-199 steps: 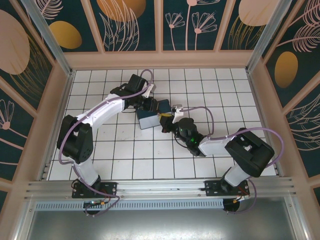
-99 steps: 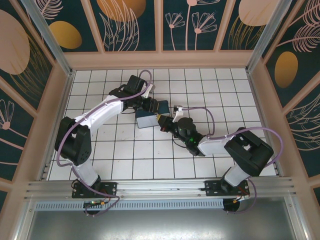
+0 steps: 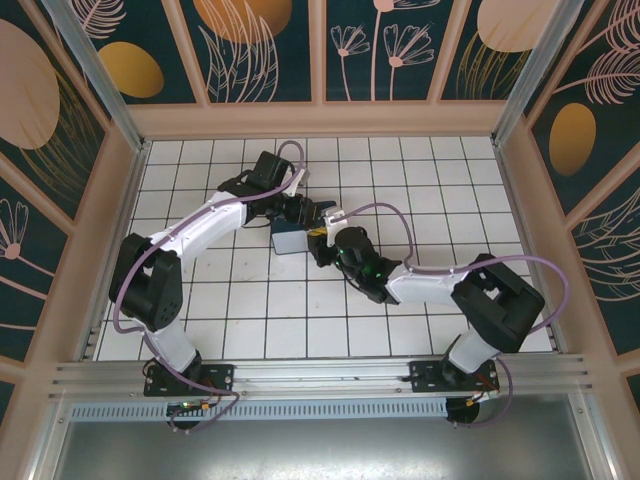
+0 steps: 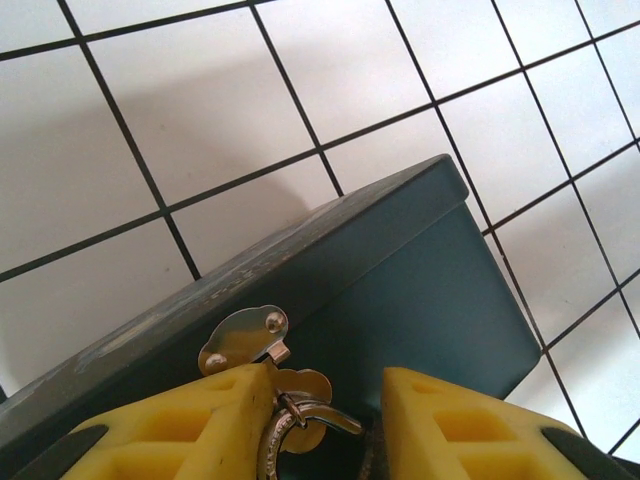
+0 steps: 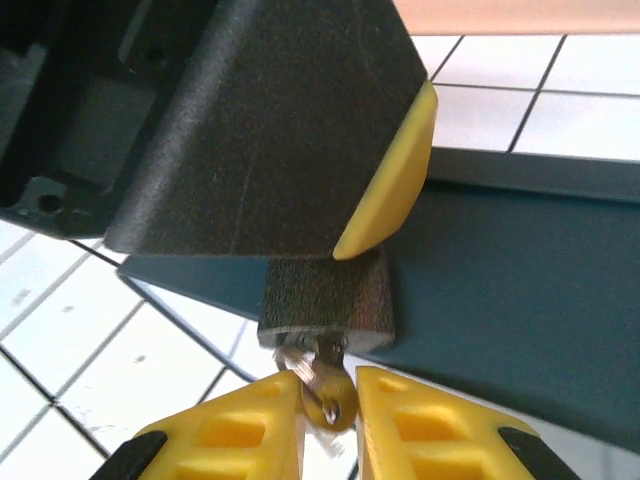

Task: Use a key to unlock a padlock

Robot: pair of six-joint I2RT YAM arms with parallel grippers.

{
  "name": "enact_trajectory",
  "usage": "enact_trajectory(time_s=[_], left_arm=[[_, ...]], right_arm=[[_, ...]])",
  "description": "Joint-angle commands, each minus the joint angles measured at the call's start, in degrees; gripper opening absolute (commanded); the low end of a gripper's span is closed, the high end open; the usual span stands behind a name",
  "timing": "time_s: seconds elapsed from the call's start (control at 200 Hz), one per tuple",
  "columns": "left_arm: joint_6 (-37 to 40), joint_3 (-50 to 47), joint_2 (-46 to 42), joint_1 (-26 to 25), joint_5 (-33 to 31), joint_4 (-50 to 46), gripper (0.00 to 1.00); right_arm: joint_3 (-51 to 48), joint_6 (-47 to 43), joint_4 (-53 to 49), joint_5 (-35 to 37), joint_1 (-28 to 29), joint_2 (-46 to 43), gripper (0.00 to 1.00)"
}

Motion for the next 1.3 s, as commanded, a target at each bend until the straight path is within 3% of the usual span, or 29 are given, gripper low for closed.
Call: enact_trajectory(time_s=[0.0, 0.09, 0.295, 0.39, 0.54, 0.741, 1.176, 1.296], left_arm=[[-0.27, -2.96, 1.82, -1.84, 6.36, -6.87, 0.37], [-0.03, -3.18, 1.84, -1.84, 6.68, -7.05, 0.36], [-0.08, -3.53, 1.43, -1.79, 6.99, -7.26, 0.34], [-0.61, -3.93, 1.08, -1.83, 7.46, -6.86, 0.34], [-1.46, -4.24, 0.23, -1.75, 5.90, -6.36, 0.37], [-1.96, -3.61, 0.78, -1.58, 6.63, -6.00, 0.37], [-7.29, -5.70, -1.74, -0.61, 9.35, -0.25, 0.41], [-8.35, -5.83, -3.77, -0.07, 8.69, 0.99, 0.42]], right_arm=[[2.14, -8.50, -3.17, 5.78, 0.70, 1.85, 0.19], [3.04, -11.78, -3.75, 7.72, 1.27, 2.72, 0.19], [4.48, -14.89, -3.39, 8.09, 1.30, 3.87, 0.02], [4.78, -13.23, -4.04, 6.96, 1.29, 3.76, 0.00], [3.62, -4.08, -4.77, 3.07, 0.58, 2.76, 0.00], [-2.58, 13.72, 4.31, -4.03, -2.90, 0.56, 0.00], [-10.24, 37.32, 20.80, -10.12, -5.73, 1.03, 0.00], [-11.27, 39.89, 22.38, -10.13, -5.82, 1.51, 0.00]])
